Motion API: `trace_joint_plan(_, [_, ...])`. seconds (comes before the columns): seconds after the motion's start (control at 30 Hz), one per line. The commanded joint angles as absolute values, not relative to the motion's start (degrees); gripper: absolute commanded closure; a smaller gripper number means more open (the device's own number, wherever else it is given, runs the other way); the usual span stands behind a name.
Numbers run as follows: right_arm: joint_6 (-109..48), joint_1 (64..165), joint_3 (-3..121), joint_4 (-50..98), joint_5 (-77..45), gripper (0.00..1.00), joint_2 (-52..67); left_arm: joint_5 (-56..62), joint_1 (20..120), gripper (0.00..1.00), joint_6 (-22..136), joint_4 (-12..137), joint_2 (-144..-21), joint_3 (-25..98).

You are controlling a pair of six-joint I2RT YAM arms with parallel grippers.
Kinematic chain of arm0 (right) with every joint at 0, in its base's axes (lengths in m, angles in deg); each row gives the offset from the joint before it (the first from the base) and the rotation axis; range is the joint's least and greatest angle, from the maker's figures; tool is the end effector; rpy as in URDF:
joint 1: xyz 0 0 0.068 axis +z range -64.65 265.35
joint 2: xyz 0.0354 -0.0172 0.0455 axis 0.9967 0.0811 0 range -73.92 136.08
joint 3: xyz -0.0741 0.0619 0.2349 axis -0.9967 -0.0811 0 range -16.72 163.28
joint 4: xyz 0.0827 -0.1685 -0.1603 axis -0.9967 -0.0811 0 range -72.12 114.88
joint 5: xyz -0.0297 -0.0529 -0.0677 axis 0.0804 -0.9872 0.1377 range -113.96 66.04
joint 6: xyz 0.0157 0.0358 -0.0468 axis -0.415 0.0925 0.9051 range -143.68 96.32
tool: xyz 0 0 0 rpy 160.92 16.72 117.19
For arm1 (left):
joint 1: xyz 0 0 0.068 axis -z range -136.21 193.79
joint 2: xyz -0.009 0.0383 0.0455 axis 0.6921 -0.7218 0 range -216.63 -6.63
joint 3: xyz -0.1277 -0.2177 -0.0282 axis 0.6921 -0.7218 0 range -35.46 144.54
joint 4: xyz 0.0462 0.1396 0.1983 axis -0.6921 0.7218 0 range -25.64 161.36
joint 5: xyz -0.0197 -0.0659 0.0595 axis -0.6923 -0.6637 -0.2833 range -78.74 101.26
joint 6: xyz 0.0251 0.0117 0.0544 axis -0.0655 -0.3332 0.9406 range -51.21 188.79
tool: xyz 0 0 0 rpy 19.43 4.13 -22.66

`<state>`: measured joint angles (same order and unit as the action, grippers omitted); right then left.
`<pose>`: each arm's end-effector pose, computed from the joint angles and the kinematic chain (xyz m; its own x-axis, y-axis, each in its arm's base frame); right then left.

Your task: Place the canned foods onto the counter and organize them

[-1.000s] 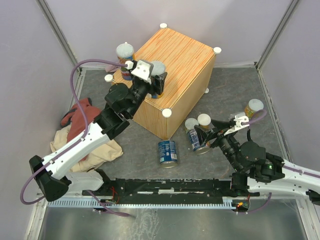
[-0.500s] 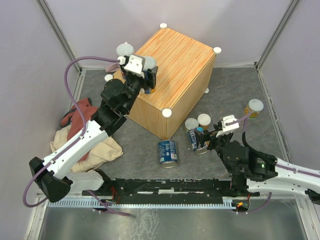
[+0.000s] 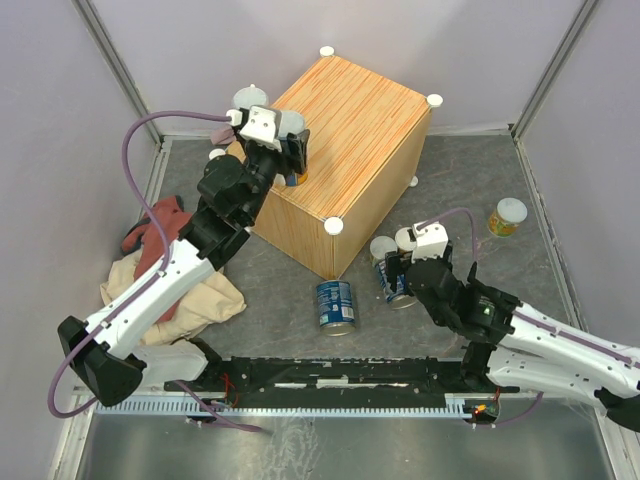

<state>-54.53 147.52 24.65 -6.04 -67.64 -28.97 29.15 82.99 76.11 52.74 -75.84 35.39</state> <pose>0.1062 0.1337 0.2711 -0.4187 0.0011 -0.9081 -0.1855 0.9788 0.0867 0.2221 -0.1630 0.4356 0.2235 -0.0259 -0.9744 0.3439 0.9375 0.0539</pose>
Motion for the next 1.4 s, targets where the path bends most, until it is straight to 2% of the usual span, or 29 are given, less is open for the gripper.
trace_joint_plan(0.0, [-56.58, 144.30, 24.28, -5.34, -60.87, 0.06, -26.70, 27.85, 82.25, 0.33, 73.53, 46.14, -72.17, 36.48])
trace_joint_plan(0.33, [-57.56, 140.02, 22.01, -3.53, -54.96, 0.05, -22.51, 26.48, 81.77, 0.09, 72.33, 47.91, -71.52, 35.68])
trace_joint_plan(0.5, [-57.51, 138.53, 20.68, -1.98, -53.17, 0.05, -21.49, 26.68, 81.76, 0.02, 71.88, 48.39, -71.67, 36.19])
trace_joint_plan(1.37, [-55.40, 132.11, 18.99, 3.16, -47.62, 0.05, -13.06, 26.43, 81.76, 0.00, 66.73, 50.87, -66.70, 38.02])
